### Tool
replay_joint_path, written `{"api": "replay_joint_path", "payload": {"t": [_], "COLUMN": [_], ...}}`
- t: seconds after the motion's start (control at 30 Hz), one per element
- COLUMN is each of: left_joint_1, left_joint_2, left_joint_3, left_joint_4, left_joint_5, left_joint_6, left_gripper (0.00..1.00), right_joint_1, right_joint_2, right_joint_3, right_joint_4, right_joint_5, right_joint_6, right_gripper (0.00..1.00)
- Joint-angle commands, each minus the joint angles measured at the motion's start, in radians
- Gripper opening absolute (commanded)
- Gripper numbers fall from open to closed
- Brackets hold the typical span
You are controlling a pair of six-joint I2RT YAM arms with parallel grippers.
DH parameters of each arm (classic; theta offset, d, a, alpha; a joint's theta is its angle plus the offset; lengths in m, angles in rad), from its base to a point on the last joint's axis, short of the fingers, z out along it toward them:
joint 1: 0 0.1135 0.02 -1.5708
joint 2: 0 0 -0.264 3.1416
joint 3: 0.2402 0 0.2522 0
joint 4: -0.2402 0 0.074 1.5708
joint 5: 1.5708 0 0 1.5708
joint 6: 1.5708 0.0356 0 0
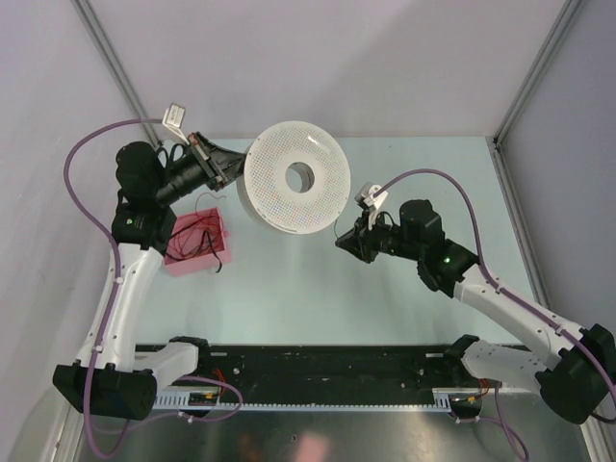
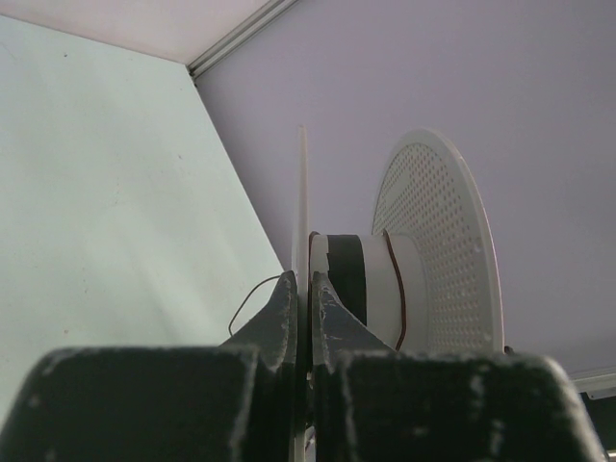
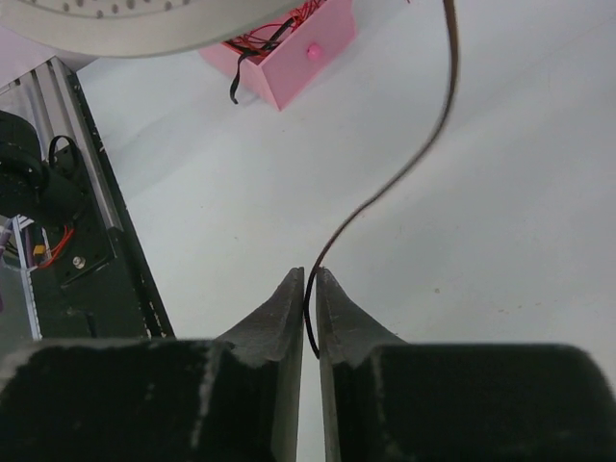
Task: Wrap the cables
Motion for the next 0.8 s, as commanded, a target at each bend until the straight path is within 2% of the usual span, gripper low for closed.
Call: {"api": "replay_joint_path", "payload": {"t": [0.0, 0.07, 0.2, 0.33, 0.43, 0.63, 0.77], "left_joint_1": [0.005, 0.006, 0.006, 0.004, -0.013, -0.136, -0.245], "left_joint_2": [-0.019, -0.019, -0.029, -0.029, -0.006, 0.019, 0.031], "left_joint_3": [0.014, 0.012, -0.010, -0.041, -0.031, 0.008, 0.030], "left_joint_4": [0.073, 0.072, 0.071, 0.044, -0.036, -0.138, -0.202], "left_joint_5": [-0.008, -0.013, -0.068, -0.165, -0.236, -0.408, -0.546], "left_joint_6": [-0.040, -0.038, -0.027, -0.033, 0.020, 0.165, 0.239], "left_gripper": [0.00, 0.00, 0.00, 0.00, 0.00, 0.00, 0.00], "right_joint_1": [0.005, 0.007, 0.053, 0.176, 0.301, 0.383, 0.457], "right_joint_2": [0.006, 0.002, -0.027, -0.071, -0.091, -0.038, 0.024], "right_joint_3": [0.046, 0.046, 0.047, 0.059, 0.099, 0.205, 0.271], "right_joint_4": [0.023, 0.022, -0.007, -0.075, -0.141, -0.218, -0.221], "right_joint_5": [0.013, 0.006, -0.005, 0.032, 0.101, 0.169, 0.281], "right_joint_6": [-0.020, -0.022, -0.095, -0.225, -0.345, -0.549, -0.718], "right_gripper": [0.08, 0.02, 0.00, 0.00, 0.00, 0.00, 0.00]}}
